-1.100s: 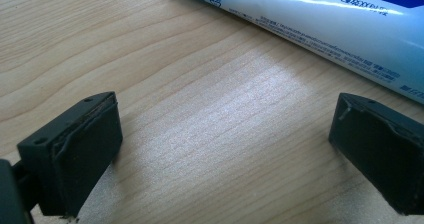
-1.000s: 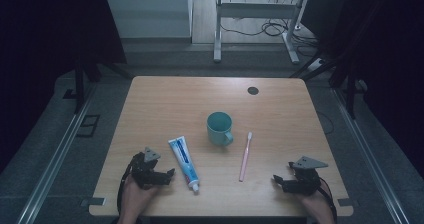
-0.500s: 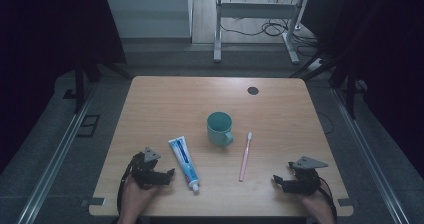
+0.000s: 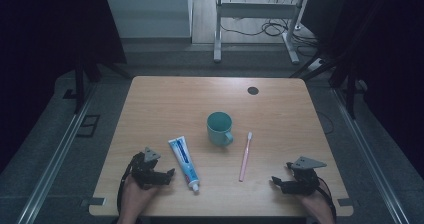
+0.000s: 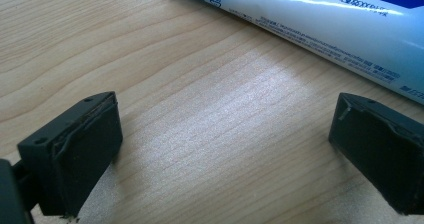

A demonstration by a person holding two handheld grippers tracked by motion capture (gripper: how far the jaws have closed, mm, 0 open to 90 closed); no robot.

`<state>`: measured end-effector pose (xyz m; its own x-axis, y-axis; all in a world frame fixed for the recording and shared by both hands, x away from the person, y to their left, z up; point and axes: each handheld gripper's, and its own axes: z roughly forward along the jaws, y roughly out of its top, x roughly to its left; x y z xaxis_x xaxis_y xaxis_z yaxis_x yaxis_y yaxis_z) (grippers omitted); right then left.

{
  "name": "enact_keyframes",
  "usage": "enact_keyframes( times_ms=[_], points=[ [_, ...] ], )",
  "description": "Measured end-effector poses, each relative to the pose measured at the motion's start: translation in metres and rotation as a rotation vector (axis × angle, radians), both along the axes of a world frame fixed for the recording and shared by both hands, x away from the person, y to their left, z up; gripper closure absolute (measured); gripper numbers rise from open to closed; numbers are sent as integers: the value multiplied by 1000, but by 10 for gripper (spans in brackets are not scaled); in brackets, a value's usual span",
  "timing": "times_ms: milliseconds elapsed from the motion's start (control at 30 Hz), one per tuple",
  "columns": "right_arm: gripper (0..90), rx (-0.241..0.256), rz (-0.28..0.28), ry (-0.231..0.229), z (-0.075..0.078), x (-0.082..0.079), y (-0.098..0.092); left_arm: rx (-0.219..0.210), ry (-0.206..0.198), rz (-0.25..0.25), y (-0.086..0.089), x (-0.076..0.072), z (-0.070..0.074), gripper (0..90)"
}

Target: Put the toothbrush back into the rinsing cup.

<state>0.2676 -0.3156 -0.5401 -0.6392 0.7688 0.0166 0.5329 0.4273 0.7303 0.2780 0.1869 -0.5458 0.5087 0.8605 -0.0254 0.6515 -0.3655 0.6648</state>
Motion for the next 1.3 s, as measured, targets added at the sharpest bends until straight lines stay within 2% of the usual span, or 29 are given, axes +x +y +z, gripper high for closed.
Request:
enact_keyframes(
  times_ms=[500, 733, 867, 1033, 1167, 1300],
  points=[
    [166, -14, 26, -8, 8, -1, 6, 1, 0, 0, 0, 0, 0, 6],
    [162, 21, 20, 34, 13, 1, 6, 1, 0, 2, 0, 0, 0, 6],
    [129, 29, 47, 60, 13, 1, 9, 2, 0, 1, 0, 0, 0, 5],
    [132, 24, 53, 55, 15, 1, 12, 2, 0, 1, 0, 1, 0, 6],
    [163, 3, 56, 45, 18, 2, 14, 1, 0, 1, 0, 0, 0, 6],
    [259, 12, 58, 40, 23, 2, 13, 2, 0, 1, 0, 0, 0, 6]
  ],
)
